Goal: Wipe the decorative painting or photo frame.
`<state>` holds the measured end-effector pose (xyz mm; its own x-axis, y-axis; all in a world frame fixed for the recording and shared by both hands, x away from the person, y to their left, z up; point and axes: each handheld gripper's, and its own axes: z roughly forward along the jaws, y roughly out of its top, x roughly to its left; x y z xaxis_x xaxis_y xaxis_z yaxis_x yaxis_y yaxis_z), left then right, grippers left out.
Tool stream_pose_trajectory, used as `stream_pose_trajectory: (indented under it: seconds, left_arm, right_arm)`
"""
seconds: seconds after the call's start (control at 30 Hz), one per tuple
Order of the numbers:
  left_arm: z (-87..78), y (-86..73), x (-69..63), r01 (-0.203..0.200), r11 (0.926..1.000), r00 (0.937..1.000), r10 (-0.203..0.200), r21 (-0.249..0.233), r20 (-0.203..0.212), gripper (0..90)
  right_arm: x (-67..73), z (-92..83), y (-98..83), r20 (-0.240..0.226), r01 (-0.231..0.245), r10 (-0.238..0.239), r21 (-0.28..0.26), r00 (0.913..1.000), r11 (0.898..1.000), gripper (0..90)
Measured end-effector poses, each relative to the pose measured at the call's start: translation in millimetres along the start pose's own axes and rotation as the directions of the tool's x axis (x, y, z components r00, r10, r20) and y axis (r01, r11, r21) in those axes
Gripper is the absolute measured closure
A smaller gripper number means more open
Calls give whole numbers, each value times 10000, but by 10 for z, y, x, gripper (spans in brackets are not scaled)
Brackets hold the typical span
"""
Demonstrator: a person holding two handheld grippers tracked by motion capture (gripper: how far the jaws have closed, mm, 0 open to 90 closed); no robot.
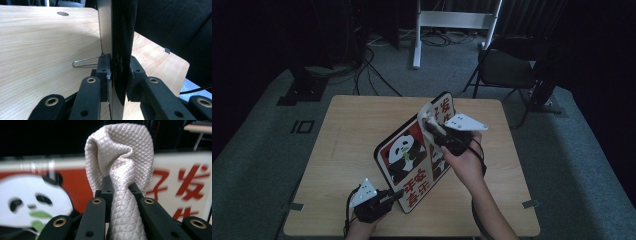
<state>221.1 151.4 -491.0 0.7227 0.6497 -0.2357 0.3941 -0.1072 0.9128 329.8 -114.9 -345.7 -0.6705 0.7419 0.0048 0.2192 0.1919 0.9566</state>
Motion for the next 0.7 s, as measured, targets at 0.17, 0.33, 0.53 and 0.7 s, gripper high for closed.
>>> stream_pose_trajectory:
  seconds: [0.17, 0.33, 0.53, 0.7]
  left_arm:
    - [1, 9, -2, -44, 10000, 10000, 45, 61, -14, 767]
    - [2, 10, -2, -78, 9999, 10000, 78, 83, 18, 766]
    - [5, 8, -4, -62, 10000, 10000, 62, 73, 27, 765]
    - [8, 6, -1, -69, 10000, 10000, 69, 69, 56, 765]
  right_arm:
    - [-45, 31, -266, 123, -233, 227, 481, 9997, 9986, 814]
    - [-64, 36, -560, 194, -289, 270, 1104, 9994, 9935, 814]
    - [-101, 37, -922, 329, -634, 585, 1762, 9977, 9823, 813]
    - [-115, 43, -1201, 401, -931, 861, 2322, 9955, 9682, 813]
